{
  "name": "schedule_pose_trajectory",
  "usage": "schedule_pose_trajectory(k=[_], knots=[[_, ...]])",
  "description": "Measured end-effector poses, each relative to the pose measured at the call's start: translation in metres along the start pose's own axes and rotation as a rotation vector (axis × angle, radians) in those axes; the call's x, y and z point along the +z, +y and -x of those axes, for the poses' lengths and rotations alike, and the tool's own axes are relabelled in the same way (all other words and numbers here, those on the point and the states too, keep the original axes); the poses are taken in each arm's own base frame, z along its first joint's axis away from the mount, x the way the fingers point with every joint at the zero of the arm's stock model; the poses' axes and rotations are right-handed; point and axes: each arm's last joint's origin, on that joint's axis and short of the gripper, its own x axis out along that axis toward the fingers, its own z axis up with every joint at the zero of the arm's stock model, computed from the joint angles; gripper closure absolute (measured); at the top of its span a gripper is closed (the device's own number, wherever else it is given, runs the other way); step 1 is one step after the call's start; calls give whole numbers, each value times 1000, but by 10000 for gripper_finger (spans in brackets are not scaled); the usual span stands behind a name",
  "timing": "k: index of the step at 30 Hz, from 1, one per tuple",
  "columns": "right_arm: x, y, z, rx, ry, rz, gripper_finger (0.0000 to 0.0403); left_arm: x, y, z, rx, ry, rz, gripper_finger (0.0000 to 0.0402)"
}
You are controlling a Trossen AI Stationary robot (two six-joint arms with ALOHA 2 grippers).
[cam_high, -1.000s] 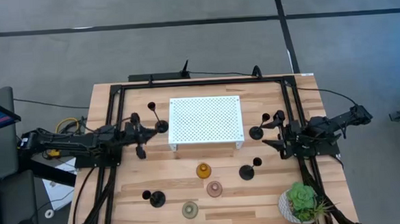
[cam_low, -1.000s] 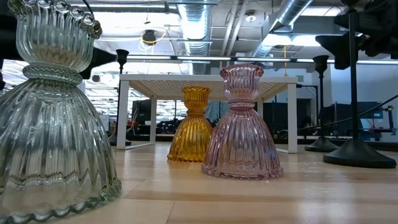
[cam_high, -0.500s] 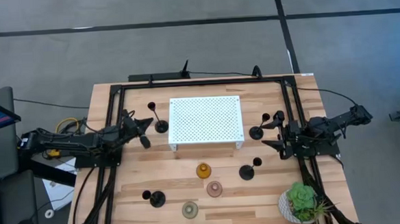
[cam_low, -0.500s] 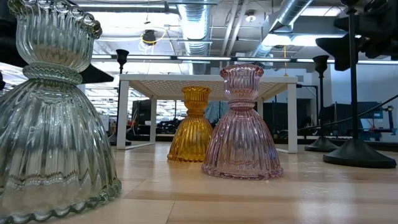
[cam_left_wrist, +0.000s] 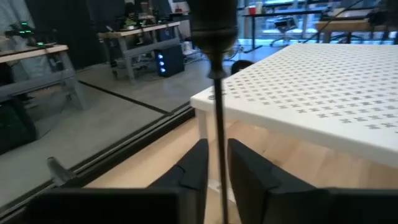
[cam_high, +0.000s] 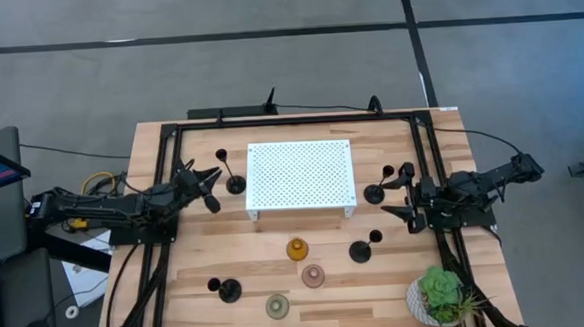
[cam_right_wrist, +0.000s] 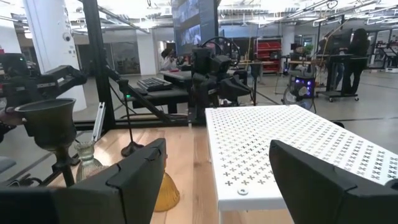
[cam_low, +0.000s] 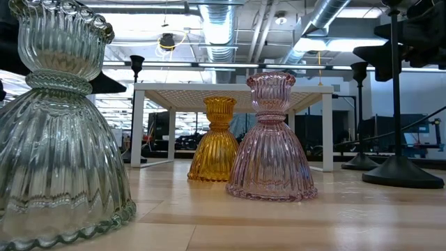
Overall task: Pick & Place candle stick holders
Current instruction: Put the black candle holder on the shelf
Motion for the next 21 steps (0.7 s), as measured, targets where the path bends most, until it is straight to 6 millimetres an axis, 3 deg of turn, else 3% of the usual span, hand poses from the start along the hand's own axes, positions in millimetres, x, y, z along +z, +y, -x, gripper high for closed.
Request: schedule_pose_trajectory(k=[7,21], knots=[[0,0,0,0,0,8,127,3,-2,0,-67,-24,21,284],[0,0,0,0,-1,8,127,1,-4,-5,-48,-8,62,217]])
